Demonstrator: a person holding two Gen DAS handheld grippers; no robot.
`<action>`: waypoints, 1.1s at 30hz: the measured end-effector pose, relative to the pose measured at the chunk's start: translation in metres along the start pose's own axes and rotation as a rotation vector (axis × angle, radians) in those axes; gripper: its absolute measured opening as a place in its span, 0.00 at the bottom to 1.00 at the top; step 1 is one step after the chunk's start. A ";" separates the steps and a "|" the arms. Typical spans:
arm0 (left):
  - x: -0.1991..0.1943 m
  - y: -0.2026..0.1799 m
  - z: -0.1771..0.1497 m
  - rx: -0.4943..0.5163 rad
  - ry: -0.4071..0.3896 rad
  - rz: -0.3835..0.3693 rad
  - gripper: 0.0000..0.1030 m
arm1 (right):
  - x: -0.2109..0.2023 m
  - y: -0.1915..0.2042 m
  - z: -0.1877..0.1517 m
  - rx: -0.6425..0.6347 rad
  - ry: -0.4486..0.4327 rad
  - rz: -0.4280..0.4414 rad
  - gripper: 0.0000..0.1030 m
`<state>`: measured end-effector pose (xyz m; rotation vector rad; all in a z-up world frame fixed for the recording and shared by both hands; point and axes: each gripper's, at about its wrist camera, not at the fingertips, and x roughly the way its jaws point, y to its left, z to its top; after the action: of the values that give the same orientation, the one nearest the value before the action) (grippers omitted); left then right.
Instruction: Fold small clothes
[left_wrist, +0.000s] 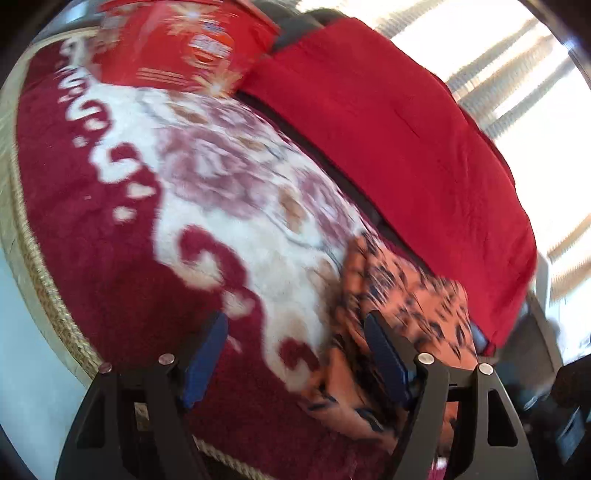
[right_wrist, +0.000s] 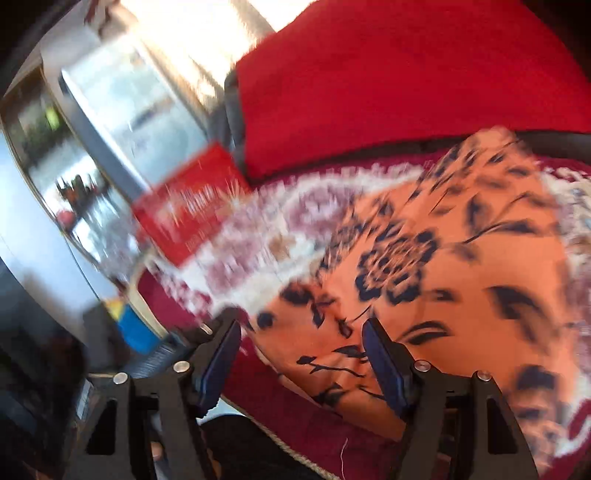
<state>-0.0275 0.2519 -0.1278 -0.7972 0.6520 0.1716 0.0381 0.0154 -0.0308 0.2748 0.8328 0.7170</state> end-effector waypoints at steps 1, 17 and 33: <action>-0.003 -0.010 -0.001 0.035 0.004 -0.022 0.74 | -0.009 -0.004 0.002 0.013 -0.023 0.000 0.74; 0.041 0.020 -0.023 -0.222 0.295 -0.100 0.32 | -0.024 -0.070 -0.005 0.134 -0.006 -0.013 0.79; -0.003 -0.076 0.003 0.255 0.007 0.122 0.60 | -0.017 -0.081 -0.007 0.159 0.019 0.010 0.80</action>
<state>0.0002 0.2008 -0.0781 -0.5133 0.7138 0.1916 0.0632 -0.0561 -0.0649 0.4151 0.9088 0.6641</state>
